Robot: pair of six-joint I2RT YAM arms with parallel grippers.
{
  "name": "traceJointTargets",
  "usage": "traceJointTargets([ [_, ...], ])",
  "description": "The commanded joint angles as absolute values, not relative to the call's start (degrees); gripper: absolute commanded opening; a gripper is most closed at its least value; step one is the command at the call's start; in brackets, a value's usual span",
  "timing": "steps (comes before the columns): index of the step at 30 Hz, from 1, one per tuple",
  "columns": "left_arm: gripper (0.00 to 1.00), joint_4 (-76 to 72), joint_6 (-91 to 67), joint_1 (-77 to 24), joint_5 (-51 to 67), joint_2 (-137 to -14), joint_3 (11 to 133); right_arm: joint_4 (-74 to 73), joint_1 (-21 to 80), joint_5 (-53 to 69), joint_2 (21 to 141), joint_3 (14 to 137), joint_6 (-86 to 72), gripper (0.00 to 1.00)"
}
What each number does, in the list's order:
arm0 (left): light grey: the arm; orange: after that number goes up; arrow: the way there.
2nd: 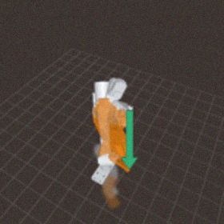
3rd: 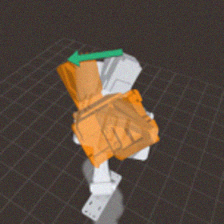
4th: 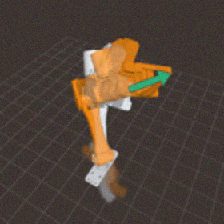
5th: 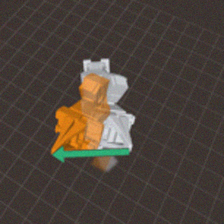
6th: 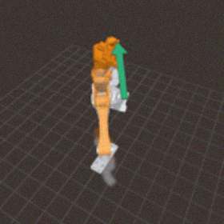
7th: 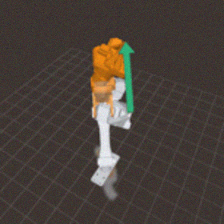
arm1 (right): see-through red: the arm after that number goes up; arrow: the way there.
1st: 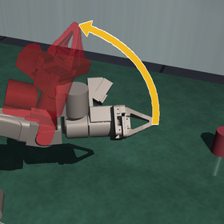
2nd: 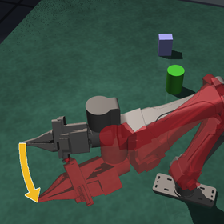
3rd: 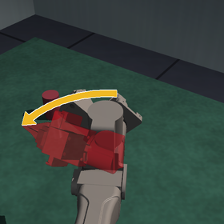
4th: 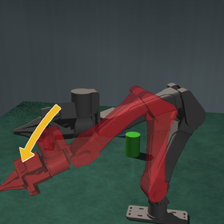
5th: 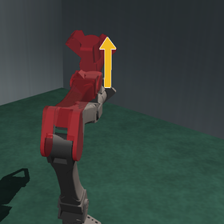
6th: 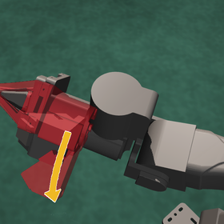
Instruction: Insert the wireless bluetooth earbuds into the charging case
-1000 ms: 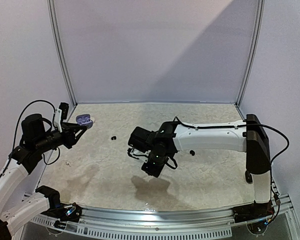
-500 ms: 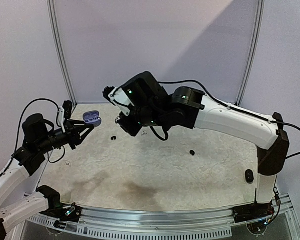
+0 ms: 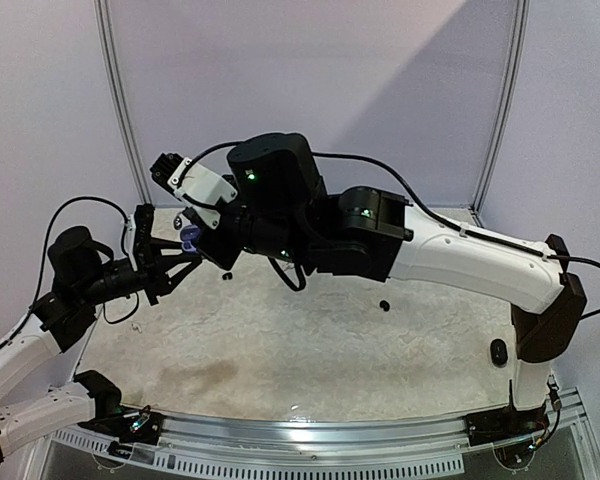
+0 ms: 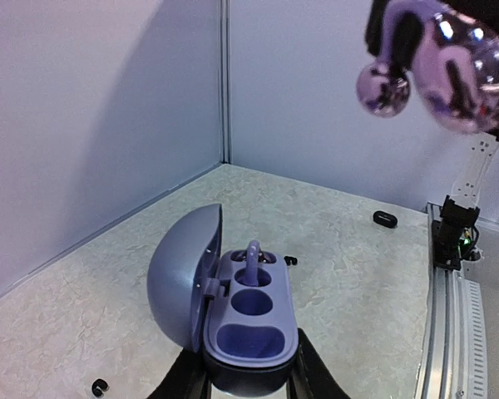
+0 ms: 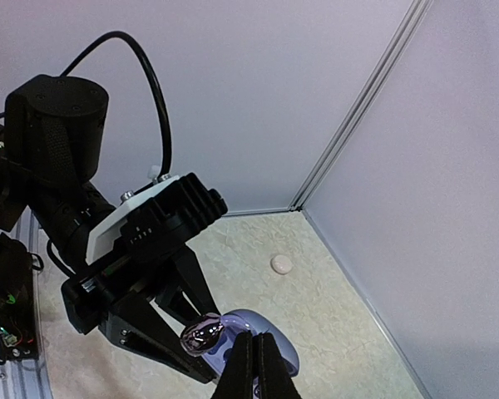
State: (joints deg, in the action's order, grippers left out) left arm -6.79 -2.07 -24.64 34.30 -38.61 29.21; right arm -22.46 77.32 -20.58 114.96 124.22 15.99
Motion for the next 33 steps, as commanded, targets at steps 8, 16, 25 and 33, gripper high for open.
traceJointTargets([
  [8, 0.00, -5.11, -0.16, -25.85, 36.54, -38.06, 31.42, -20.66, 77.38, -21.57, 119.47, 125.16, 25.98, 0.00],
  [16, 0.00, -4.97, -0.44, -25.93, 36.64, -38.15, 31.55, -20.14, 77.38, -24.51, 121.45, 125.21, 27.70, 0.00],
  [25, 0.00, -4.57, -0.53, -25.97, 36.57, -37.97, 31.38, -20.29, 77.32, -28.17, 121.64, 125.09, 27.95, 0.00],
  [33, 0.00, -4.50, -0.70, -25.97, 36.40, -37.98, 31.47, -21.32, 77.28, -27.86, 121.73, 123.76, 29.31, 0.00],
])
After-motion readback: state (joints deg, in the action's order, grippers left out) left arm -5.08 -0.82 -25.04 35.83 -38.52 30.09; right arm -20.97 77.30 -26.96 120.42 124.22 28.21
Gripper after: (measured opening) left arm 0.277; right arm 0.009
